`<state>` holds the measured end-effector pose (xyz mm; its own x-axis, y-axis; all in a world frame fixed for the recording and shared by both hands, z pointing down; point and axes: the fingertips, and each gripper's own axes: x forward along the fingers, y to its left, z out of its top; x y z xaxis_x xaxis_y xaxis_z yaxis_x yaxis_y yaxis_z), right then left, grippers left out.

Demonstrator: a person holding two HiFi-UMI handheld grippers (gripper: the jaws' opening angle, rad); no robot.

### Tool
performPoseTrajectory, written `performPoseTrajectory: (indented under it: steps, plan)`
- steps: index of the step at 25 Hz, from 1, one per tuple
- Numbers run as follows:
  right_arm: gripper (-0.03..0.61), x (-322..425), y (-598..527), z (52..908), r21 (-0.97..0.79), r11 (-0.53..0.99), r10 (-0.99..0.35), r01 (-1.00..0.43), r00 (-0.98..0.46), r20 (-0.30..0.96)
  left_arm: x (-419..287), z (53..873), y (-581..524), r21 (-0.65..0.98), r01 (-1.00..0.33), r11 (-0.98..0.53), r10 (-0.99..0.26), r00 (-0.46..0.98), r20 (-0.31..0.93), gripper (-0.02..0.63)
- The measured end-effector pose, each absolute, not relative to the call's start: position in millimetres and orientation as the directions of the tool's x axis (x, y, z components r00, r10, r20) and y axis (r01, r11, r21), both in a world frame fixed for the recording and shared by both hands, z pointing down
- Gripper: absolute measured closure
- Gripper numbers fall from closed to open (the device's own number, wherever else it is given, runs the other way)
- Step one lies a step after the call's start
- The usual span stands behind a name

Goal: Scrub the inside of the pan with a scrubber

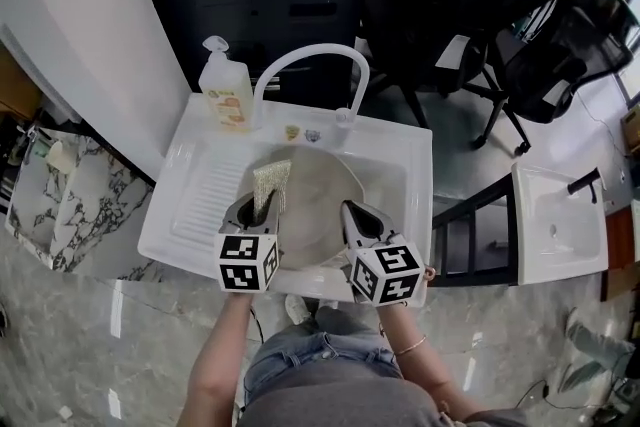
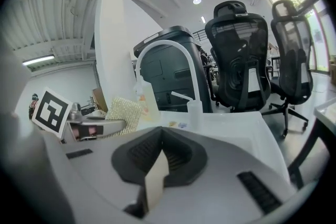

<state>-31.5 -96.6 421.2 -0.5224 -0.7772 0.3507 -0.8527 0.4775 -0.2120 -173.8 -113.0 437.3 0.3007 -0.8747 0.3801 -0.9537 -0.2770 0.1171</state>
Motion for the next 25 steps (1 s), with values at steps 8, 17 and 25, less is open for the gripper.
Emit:
performPoseTrajectory:
  steps: [8, 17, 25]
  plan:
    - [0.568, -44.4, -73.4, 393.1, -0.19, 0.533, -0.789, -0.825, -0.565, 0.239, -174.8, 412.1, -77.3, 0.141, -0.953, -0.268, -0.92, 0.296, 0.255, 0.548]
    - [0.569, -42.8, -58.8, 378.0, -0.157, 0.563, -0.795, -0.811, -0.584, 0.166, -179.8, 393.4, -48.9, 0.094, -0.967, -0.237, -0.945, 0.252, 0.209, 0.548]
    - [0.569, -33.7, -55.2, 370.1, -0.134, 0.606, -0.774, -0.784, -0.62, 0.13, -172.2, 379.1, -35.9, 0.065, -0.975, -0.213, -0.96, 0.222, 0.173, 0.548]
